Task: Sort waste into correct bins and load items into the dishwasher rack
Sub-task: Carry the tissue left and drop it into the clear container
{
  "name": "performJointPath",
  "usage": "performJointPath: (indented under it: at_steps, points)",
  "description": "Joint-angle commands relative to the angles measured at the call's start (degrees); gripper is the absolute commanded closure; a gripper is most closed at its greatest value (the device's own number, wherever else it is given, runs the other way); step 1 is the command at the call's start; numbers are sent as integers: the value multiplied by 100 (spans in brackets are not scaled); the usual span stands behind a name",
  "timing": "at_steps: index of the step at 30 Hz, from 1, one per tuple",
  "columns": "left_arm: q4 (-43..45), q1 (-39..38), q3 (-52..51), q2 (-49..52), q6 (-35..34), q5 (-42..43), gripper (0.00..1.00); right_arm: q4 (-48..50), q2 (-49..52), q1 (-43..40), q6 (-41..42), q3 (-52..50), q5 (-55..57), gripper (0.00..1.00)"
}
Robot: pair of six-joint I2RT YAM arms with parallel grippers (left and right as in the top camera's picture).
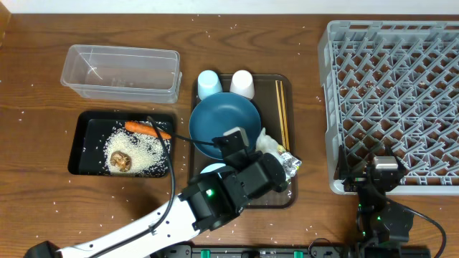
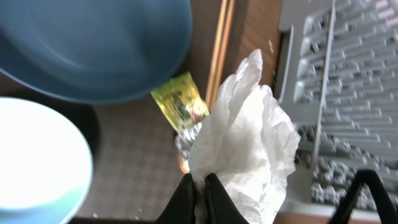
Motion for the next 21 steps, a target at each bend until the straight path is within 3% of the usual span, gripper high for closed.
performJointPath:
  at_steps: [1,7,12,21]
  points:
    - [-70,136,-22,-227,92,-717,94,-22,-9,59,9,-9,39,1]
    - [-44,807,-20,-935,90,-1338,94,-22,-9,59,9,-9,39,1]
    - [129,1954,-22,-1327,94,-2028,94,-22,-9,59,9,-9,39,1]
    - [1672,3960,-22,-428,98,-2068,94,-22,-9,59,9,-9,39,1]
